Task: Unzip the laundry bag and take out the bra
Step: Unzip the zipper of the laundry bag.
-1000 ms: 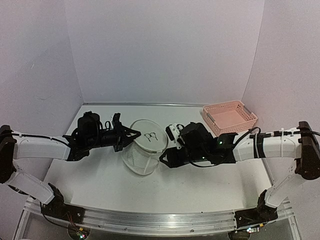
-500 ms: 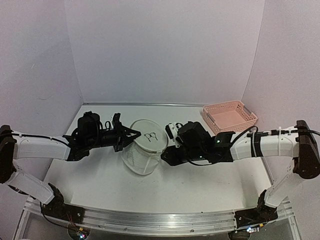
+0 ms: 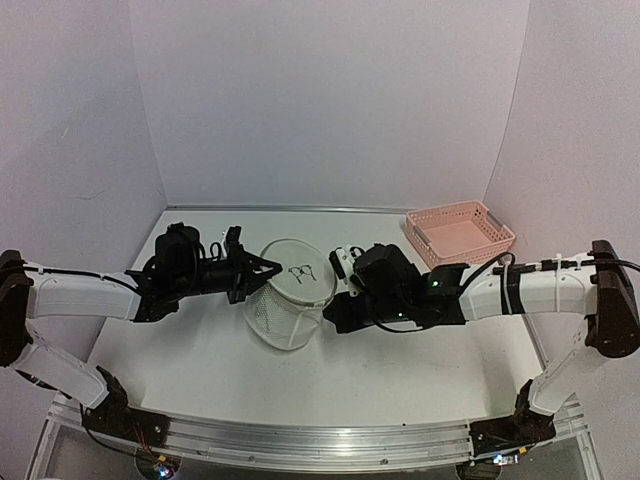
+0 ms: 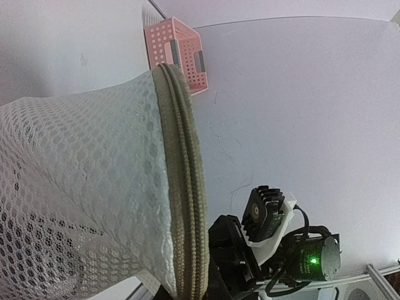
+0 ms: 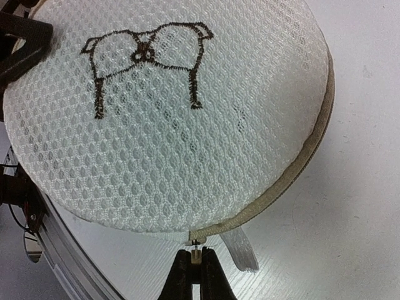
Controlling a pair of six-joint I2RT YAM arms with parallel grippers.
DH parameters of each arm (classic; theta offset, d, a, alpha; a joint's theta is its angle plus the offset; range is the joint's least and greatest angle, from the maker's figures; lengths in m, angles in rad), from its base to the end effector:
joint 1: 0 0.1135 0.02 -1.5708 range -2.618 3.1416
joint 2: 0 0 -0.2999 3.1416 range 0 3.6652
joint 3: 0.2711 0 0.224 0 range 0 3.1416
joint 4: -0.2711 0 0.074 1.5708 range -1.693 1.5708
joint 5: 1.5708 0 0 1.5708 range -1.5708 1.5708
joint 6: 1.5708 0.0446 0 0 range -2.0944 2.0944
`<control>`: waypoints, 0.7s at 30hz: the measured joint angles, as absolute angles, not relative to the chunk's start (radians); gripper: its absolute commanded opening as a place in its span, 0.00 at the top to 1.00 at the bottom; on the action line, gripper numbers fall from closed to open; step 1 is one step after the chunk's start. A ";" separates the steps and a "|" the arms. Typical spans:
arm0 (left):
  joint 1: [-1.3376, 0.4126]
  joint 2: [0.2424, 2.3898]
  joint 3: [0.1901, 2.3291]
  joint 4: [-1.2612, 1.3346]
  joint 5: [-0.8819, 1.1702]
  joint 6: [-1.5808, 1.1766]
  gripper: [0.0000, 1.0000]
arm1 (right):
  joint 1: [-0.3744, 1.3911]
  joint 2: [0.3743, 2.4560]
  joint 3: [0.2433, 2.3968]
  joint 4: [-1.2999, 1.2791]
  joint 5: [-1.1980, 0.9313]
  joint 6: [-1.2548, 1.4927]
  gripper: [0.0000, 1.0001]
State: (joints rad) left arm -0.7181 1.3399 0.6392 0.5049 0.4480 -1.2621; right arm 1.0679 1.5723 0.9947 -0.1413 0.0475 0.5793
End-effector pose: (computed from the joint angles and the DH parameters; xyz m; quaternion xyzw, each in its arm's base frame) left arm 0.1884 -0.1902 0.2899 -0.0667 0.7637 -0.6115 0.1959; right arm 0.1576 0.2822 0.2677 -0.2107 0.8857 0.2883 0.2966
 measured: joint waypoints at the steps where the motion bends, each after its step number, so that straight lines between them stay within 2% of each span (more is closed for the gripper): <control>1: -0.718 1.340 0.639 0.505 0.450 -1.261 1.00 | 1.068 1.572 0.995 -0.142 0.050 0.579 1.00; 21: -0.718 1.347 0.640 0.505 0.578 -1.164 1.00 | 1.039 1.477 0.891 -0.163 0.063 0.530 1.00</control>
State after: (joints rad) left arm -0.7181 1.3472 0.6403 0.5049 0.5781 -1.1637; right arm 1.0393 1.4769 0.8913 -0.1635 0.0631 0.5301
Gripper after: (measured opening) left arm 0.029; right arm 0.041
